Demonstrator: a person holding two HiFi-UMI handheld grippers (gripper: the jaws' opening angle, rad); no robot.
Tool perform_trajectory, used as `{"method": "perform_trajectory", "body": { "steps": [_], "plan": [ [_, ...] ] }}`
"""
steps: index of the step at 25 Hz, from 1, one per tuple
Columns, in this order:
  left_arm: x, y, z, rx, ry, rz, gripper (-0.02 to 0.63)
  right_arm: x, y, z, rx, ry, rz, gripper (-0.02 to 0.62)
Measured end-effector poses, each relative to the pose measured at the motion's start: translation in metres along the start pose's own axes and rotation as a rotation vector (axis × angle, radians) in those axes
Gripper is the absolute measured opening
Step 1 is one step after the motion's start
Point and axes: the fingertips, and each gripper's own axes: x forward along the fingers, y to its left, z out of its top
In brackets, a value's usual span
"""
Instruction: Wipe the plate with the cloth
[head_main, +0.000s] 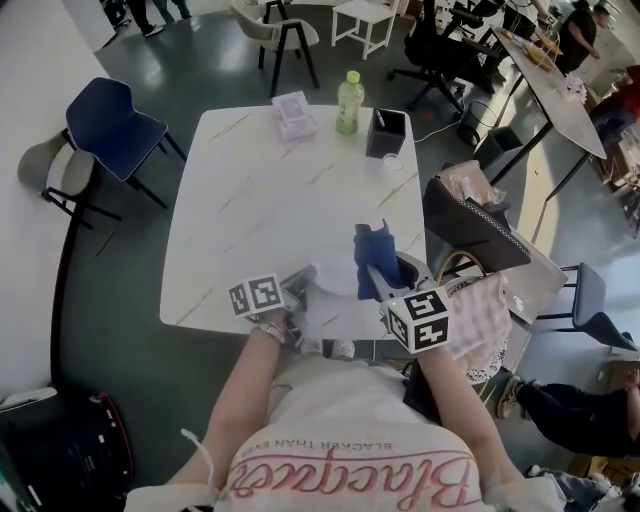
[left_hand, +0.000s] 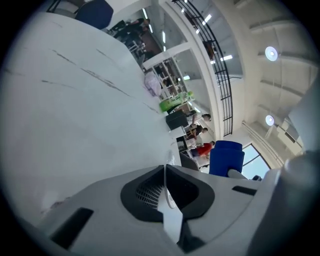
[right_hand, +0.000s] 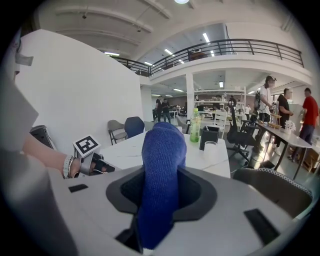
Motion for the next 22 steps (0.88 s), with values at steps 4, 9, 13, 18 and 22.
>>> {"method": "perform_trajectory", "body": {
  "steps": [4,9,13,18,22],
  "plan": [
    [-0.002,-0.015,0.003,0.066,-0.002,-0.016,0.014,0.000,0.000,0.004,-0.002,-0.015,0.005,0.123],
    [-0.012,-0.045,0.015,0.107,-0.059,-0.080,0.014,-0.006,-0.001,0.015,-0.011,-0.058,0.000,0.123],
    [-0.023,-0.071,0.026,0.171,-0.106,-0.122,0.014,-0.014,0.000,0.035,-0.039,-0.125,-0.009,0.123],
    [-0.041,-0.112,0.047,0.307,-0.173,-0.161,0.014,-0.033,0.005,0.077,-0.103,-0.240,-0.001,0.123],
    [-0.064,-0.148,0.063,0.398,-0.246,-0.214,0.014,-0.053,0.015,0.119,-0.145,-0.334,-0.001,0.123]
  ]
}}
